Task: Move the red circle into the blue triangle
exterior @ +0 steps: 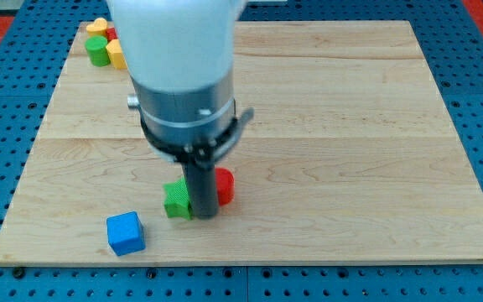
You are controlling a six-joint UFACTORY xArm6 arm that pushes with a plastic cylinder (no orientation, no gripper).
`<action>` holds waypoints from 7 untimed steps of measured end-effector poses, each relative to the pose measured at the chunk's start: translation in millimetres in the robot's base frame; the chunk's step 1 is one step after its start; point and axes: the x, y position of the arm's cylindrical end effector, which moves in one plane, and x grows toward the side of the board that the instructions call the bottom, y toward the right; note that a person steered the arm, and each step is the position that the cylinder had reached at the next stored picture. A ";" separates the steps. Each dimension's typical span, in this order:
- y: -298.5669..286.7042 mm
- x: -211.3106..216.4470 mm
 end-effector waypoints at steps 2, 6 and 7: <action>12.8 -13.5; -38.6 -146.3; -14.4 -177.3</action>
